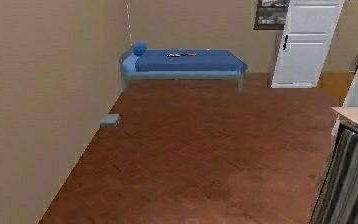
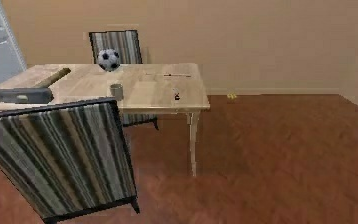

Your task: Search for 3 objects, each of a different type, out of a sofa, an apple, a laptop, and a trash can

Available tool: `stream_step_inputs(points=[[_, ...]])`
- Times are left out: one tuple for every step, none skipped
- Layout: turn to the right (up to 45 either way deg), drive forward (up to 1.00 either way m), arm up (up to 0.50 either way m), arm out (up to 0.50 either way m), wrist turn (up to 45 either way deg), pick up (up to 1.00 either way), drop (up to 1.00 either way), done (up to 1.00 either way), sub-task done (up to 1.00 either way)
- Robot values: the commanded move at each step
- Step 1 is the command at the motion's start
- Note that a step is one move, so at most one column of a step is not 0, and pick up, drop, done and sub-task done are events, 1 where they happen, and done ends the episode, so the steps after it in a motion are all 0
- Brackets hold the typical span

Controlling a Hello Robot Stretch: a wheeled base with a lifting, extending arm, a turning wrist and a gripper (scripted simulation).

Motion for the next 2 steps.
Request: stream_step_inputs(points=[[0.0,1.00,0.00,0.00,0.0,0.00,0.00,0.00,0.00],[12.0,0.00,0.00,0.00,0.0,0.00,0.00,0.00,0.00]])
